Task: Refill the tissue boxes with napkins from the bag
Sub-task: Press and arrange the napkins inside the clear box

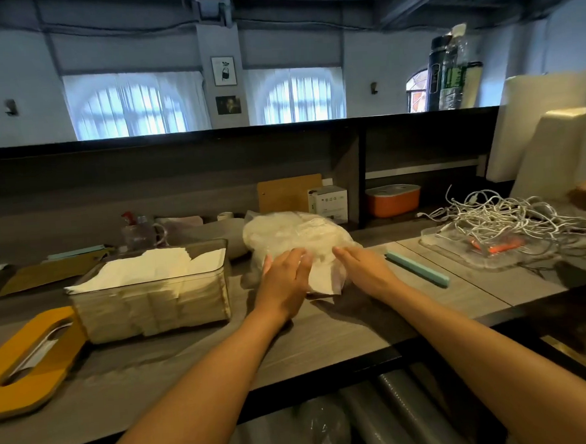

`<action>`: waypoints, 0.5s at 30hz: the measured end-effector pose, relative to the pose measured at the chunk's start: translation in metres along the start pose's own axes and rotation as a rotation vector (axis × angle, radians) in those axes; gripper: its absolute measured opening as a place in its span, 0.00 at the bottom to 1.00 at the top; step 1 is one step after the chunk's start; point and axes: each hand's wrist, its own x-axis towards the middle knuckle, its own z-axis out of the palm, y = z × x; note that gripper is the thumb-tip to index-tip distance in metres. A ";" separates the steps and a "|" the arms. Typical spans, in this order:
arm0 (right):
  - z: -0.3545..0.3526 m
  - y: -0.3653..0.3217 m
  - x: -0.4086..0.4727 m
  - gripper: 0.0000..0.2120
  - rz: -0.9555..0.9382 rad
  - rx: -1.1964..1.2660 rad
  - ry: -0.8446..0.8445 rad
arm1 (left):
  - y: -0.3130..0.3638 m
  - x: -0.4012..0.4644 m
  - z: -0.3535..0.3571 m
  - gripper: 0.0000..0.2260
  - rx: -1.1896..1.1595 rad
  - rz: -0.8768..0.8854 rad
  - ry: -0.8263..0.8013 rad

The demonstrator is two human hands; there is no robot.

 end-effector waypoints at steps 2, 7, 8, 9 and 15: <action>-0.003 -0.003 0.009 0.21 -0.082 0.040 -0.026 | -0.008 0.012 0.006 0.28 0.027 0.020 0.013; 0.006 -0.004 0.041 0.21 -0.172 0.104 -0.023 | -0.023 0.037 0.019 0.30 0.064 0.004 0.057; 0.009 -0.002 0.045 0.21 -0.177 0.099 -0.011 | -0.024 0.040 0.020 0.30 0.055 -0.004 0.072; 0.013 0.000 0.049 0.21 -0.190 0.092 -0.007 | -0.025 0.043 0.022 0.29 0.031 -0.011 0.085; 0.022 0.005 0.061 0.21 -0.221 0.101 0.030 | -0.026 0.045 0.017 0.28 -0.238 -0.062 0.223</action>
